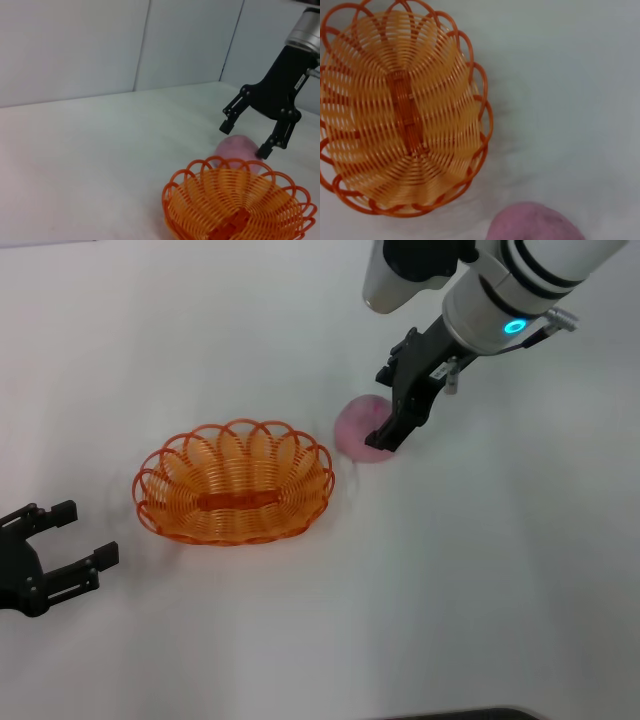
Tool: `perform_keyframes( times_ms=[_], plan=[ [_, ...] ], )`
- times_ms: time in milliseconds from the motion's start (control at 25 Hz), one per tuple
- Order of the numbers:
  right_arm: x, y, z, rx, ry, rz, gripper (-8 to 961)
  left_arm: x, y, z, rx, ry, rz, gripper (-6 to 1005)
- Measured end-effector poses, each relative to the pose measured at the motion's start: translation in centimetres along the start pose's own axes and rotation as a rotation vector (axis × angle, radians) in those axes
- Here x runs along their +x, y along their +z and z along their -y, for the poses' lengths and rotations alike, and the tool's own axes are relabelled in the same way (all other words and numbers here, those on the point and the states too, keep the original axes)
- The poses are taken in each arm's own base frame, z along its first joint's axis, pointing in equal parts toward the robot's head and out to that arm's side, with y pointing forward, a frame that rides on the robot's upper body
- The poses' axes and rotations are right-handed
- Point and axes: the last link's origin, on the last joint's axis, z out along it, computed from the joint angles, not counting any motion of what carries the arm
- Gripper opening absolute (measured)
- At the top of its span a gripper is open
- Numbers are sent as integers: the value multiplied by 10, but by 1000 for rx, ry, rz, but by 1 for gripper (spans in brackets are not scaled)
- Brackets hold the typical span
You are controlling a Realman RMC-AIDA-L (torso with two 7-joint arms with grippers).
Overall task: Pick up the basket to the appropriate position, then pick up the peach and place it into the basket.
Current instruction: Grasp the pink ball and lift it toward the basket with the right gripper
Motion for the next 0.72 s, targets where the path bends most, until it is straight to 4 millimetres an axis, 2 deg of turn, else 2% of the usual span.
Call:
perform_keyframes(
  times_ms=[400,720],
  plan=[
    [-2,14,-1,-15,2,4,932,-1,-1,0,3,-3,0,797],
    [-3,16,-2,-19,2,6,930,-1,-2,0,4,-2,1,797]
  ],
)
